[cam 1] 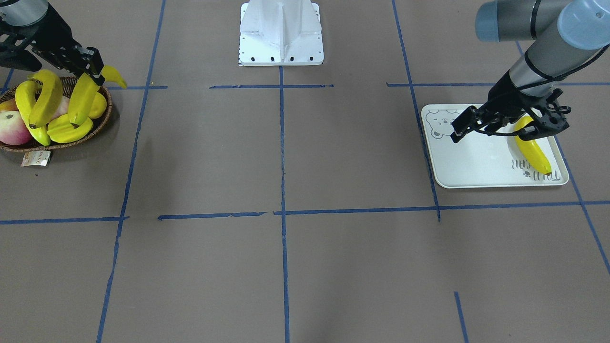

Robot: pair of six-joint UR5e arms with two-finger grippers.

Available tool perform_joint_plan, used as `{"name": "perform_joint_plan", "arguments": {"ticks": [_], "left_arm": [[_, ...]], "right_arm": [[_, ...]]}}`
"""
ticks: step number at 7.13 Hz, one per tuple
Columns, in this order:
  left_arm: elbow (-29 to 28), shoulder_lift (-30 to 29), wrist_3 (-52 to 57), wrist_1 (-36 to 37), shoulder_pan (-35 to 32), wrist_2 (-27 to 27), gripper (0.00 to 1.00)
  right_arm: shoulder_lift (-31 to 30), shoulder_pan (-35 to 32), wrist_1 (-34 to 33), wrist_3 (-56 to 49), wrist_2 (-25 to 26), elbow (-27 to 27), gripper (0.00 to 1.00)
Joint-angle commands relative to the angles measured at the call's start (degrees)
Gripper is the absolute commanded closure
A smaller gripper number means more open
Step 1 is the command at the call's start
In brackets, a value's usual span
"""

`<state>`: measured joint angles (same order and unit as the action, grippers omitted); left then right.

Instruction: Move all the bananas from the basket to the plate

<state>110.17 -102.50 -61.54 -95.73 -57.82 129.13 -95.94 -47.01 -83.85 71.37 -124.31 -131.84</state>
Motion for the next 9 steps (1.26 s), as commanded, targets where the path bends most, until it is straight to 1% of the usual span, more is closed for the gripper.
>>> {"name": "perform_joint_plan", "arguments": {"ticks": [1,2,3,4,5,6,7,8,9], "left_arm": [[-0.1,-4.0,-2.9,-0.2,0.1,0.3,0.01],[-0.1,-7.0,-4.9,-0.6,1.1,0.6,0.01],[-0.2,-10.1,-6.3,-1.3,2.8,0.6,0.01],[-0.1,-11.9,-7.7,-3.2,4.8,0.7,0.01],[-0.5,-12.5,-11.5,-8.9,6.2,0.7,0.01],[-1.0,-12.5,-17.1,-17.0,8.4,0.7,0.01],[-1.4,-12.9,-23.2,-24.0,12.2,0.5,0.01],[-2.6,-15.7,-26.5,-26.4,13.9,0.4,0.01],[-3.1,-17.0,-26.8,-26.8,15.6,0.3,0.01]], "right_arm": [[13.4,-0.1,-0.1,1.0,-4.0,3.8,0.99],[20.5,0.0,-0.2,1.0,-5.5,7.4,0.99],[25.5,1.2,-0.1,1.0,-5.5,9.8,0.99],[29.5,4.2,0.4,1.2,-5.0,11.7,0.99],[33.4,6.3,0.7,1.2,-4.9,14.0,0.99],[34.9,8.4,0.9,1.1,-4.1,14.2,0.99],[36.8,10.8,0.9,1.1,-1.7,14.3,0.99],[37.6,12.8,0.9,1.1,0.8,14.3,0.99],[38.7,13.9,0.9,1.0,1.4,14.8,0.99]]}}
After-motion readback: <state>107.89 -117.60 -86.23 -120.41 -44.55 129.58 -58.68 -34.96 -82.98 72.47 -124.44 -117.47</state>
